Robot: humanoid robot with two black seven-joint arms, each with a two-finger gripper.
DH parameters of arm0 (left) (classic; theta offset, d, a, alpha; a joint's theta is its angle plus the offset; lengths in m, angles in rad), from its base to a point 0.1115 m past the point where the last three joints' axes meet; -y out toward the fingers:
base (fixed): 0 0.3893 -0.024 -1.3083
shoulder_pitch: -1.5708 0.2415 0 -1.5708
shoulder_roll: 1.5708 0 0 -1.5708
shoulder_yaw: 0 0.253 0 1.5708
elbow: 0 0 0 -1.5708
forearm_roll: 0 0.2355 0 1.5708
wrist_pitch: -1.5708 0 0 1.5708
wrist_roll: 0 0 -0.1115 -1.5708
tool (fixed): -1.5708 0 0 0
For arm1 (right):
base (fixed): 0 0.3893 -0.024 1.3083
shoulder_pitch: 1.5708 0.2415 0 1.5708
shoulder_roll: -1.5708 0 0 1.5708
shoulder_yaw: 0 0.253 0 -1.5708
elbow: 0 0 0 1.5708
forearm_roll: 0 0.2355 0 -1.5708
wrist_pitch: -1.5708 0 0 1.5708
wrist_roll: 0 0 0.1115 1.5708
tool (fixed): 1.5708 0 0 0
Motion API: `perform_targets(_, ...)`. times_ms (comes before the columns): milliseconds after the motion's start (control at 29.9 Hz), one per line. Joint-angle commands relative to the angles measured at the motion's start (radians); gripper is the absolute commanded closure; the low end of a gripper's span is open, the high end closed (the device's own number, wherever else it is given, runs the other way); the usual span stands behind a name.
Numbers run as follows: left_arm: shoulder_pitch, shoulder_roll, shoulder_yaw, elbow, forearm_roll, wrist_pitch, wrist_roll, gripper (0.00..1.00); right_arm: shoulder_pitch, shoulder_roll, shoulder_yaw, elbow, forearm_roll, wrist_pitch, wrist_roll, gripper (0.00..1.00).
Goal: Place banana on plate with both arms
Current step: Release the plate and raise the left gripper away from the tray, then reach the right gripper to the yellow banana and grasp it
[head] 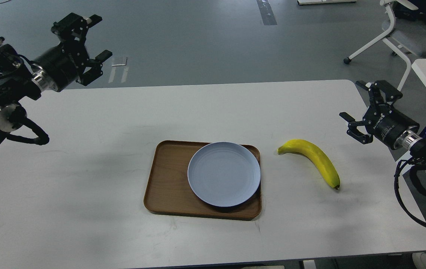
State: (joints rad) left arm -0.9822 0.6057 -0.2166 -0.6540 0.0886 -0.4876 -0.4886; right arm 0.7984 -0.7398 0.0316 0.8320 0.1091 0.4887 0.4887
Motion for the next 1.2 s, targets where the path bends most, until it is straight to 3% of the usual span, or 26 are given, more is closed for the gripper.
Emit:
perform_targets(0, 0.114, 0.005, -0.171, 0.001, -0.010, -0.001, 0.000, 0.02, 0.005, -0.035, -0.004, -0.001, -0.165, 0.000, 0.000, 0.00)
perform_targets(334, 0.131, -0.023, -0.221, -0.006, -0.009, -0.001, 0.000, 0.02, 0.149, -0.179, -0.004, 0.006, -0.757, 0.000, 0.000, 0.00)
perform_targets(568, 0.131, -0.023, -0.221, -0.013, -0.007, -0.001, 0.000, 0.02, 0.225, -0.162, -0.007, 0.010, -1.225, 0.000, 0.000, 0.00)
perform_targets(702, 0.129, -0.018, -0.221, -0.013, -0.009, -0.001, 0.000, 0.02, 0.234, -0.058, -0.035, 0.009, -1.488, 0.000, 0.000, 0.00)
perform_targets(969, 0.129, -0.014, -0.221, -0.013, -0.009, -0.001, 0.000, 0.02, 0.300, 0.089, -0.238, -0.040, -1.531, 0.000, 0.000, 0.00)
perform_targets(1170, 0.131, -0.018, -0.221, -0.013, -0.009, -0.001, 0.000, 0.02, 0.314, 0.164, -0.277, -0.086, -1.531, 0.000, 0.000, 0.00)
